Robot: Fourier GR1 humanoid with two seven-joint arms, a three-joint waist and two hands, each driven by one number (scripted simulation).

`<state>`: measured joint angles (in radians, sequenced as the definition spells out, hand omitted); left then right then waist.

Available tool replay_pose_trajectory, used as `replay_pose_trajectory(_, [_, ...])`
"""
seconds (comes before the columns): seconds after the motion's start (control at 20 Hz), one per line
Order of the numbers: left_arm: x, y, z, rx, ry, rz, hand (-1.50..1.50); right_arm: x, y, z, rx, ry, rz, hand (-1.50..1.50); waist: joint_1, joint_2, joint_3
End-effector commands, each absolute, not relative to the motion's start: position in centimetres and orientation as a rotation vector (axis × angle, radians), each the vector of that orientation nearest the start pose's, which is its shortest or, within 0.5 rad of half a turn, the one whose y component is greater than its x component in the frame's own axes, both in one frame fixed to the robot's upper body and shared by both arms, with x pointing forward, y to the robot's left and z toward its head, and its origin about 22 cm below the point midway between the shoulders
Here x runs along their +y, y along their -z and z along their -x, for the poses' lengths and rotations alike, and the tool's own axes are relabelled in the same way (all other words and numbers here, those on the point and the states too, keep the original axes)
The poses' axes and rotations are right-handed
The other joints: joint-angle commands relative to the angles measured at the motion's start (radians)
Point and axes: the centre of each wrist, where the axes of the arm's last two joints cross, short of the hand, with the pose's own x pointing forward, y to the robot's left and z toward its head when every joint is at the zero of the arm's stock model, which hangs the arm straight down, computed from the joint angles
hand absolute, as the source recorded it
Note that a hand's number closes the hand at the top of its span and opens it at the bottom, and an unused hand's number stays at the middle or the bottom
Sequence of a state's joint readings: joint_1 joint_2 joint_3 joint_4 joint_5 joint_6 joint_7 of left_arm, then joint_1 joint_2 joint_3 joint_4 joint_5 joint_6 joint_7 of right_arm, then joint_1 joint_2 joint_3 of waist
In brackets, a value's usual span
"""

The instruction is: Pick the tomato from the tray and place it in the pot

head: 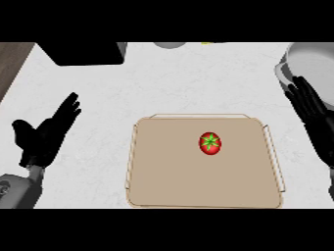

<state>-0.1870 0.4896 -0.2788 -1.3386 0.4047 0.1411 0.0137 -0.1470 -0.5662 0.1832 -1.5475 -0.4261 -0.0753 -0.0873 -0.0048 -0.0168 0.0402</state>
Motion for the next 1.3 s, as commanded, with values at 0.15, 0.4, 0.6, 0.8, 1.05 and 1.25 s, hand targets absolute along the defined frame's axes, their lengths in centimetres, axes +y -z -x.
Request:
replay_pose_trajectory(0.15, [27.3,-6.9,-30.5,-1.678,0.07,-0.123,0.0,-32.9,-11.7,-29.7,-1.879,-0.32,-0.148,1.5,0.023,0.015,-0.038])
replay_pose_trajectory(0.4, [27.9,-8.2,-31.1,-1.768,-0.044,-0.118,0.0,-37.7,-10.4,-28.4,-1.796,-0.496,0.535,-1.5,0.008,0.019,-0.04])
replay_pose_trajectory(0.6, [26.0,-8.2,-31.2,-1.756,-0.051,-0.111,0.0,-37.6,-5.2,-26.0,-1.937,-0.733,0.386,-1.5,0.004,0.019,-0.038])
replay_pose_trajectory(0.8, [26.3,-7.1,-29.7,-1.765,-0.048,-0.129,0.0,-36.2,-7.3,-24.9,-1.962,-0.846,0.418,-1.5,-0.003,0.014,-0.04])
replay_pose_trajectory(1.05, [26.6,-8.0,-29.6,-1.766,-0.057,-0.114,0.0,-32.9,-9.9,-23.4,-1.759,-1.074,0.477,-1.5,-0.006,0.01,-0.042])
replay_pose_trajectory(1.25, [26.2,-8.1,-30.7,-1.757,-0.046,-0.105,0.0,-30.4,-10.8,-24.6,-1.572,-1.233,0.55,-1.5,0.007,0.016,-0.043])
